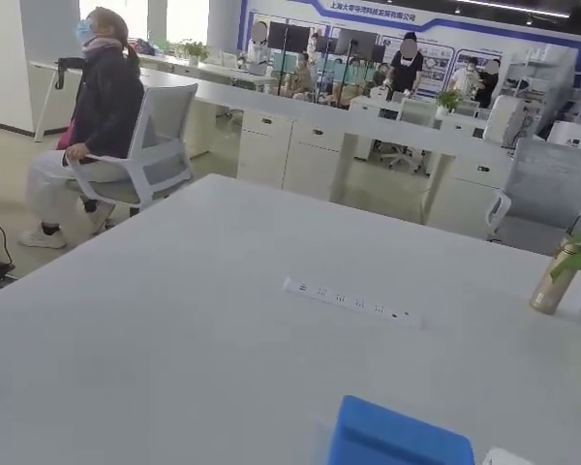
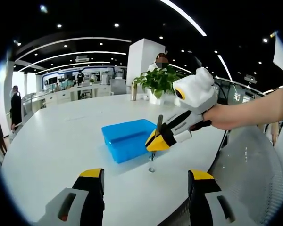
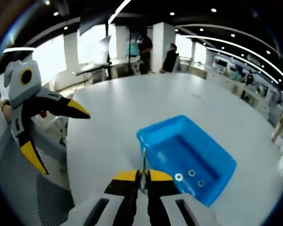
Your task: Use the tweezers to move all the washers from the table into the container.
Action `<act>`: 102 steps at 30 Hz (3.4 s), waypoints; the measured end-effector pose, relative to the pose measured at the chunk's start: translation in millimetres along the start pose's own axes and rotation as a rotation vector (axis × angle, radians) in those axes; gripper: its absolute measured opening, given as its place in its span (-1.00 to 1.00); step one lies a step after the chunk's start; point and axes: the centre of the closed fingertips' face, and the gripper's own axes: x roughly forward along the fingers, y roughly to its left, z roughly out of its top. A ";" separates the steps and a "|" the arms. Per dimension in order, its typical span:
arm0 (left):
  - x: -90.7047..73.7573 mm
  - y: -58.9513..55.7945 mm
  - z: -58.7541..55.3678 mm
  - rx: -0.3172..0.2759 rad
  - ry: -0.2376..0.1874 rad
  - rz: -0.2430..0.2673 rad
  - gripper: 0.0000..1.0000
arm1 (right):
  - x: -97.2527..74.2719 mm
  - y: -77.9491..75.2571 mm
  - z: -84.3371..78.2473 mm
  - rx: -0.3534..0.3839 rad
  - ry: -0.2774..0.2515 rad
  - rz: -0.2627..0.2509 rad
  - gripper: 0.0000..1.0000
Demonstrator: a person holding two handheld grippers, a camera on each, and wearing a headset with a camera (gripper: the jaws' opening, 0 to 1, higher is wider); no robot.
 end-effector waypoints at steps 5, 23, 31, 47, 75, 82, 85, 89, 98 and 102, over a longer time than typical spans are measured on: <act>0.2 0.0 -0.1 -0.002 0.000 -0.001 0.45 | -11.0 -8.7 15.0 0.123 -0.098 0.008 -0.94; -0.5 1.8 -2.1 -0.017 0.006 0.007 0.43 | -16.1 -41.6 61.5 0.195 -0.189 -0.053 -0.94; -1.1 5.0 -4.3 -0.019 0.017 0.023 0.42 | 0.3 -70.7 58.8 0.235 -0.146 -0.092 -0.94; -0.8 3.5 -4.6 -0.006 0.021 0.014 0.40 | 31.8 -84.1 32.4 0.251 0.005 -0.089 -0.94; 0.9 0.8 -8.7 -0.005 0.043 -0.005 0.38 | 40.7 -80.9 25.3 0.192 0.048 -0.077 -0.94; 0.7 0.0 -9.2 -0.004 0.047 -0.008 0.37 | 41.3 -82.7 25.5 0.194 0.044 -0.074 -0.94; 0.7 -0.4 -9.5 -0.004 0.049 -0.010 0.37 | 42.2 -84.1 24.4 0.196 0.045 -0.072 -0.94; 0.6 -0.7 -9.7 -0.003 0.050 -0.011 0.37 | 41.7 -84.4 25.7 0.196 0.043 -0.077 -0.94; 0.3 -0.7 -9.3 -0.004 0.050 -0.011 0.36 | 41.8 -84.0 24.5 0.198 0.047 -0.076 -0.94; 0.3 -0.9 -9.0 -0.004 0.048 -0.011 0.36 | 41.2 -83.4 23.8 0.200 0.051 -0.081 -0.94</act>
